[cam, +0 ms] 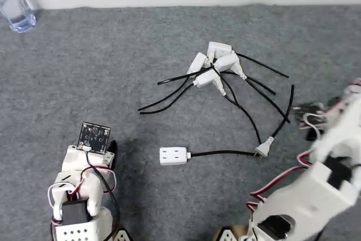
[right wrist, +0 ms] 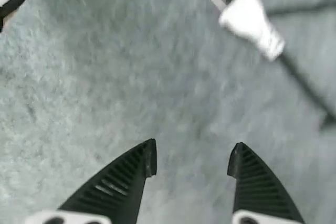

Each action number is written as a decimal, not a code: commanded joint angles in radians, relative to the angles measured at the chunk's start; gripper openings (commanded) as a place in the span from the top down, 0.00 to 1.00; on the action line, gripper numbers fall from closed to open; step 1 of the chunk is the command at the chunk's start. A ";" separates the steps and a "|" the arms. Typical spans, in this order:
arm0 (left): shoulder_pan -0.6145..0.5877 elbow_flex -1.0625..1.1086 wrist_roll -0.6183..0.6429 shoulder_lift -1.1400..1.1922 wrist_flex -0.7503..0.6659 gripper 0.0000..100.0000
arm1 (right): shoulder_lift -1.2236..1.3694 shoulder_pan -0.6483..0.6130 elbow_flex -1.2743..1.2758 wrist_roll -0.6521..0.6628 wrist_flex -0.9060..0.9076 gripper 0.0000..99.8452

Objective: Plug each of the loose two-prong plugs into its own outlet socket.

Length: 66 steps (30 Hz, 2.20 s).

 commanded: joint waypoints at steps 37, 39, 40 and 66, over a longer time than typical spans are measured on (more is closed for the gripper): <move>0.008 -0.002 0.002 -0.009 0.009 0.79 | 0.217 -0.252 0.094 0.203 -0.163 0.94; 0.008 -0.002 0.002 -0.009 0.009 0.79 | 0.209 -0.254 0.094 0.201 -0.153 0.95; 0.008 -0.002 0.002 -0.009 0.009 0.79 | 0.206 -0.254 0.094 0.201 -0.145 0.96; 0.009 -0.002 0.002 -0.009 0.009 0.79 | -0.134 -0.601 -0.023 -0.601 0.005 0.99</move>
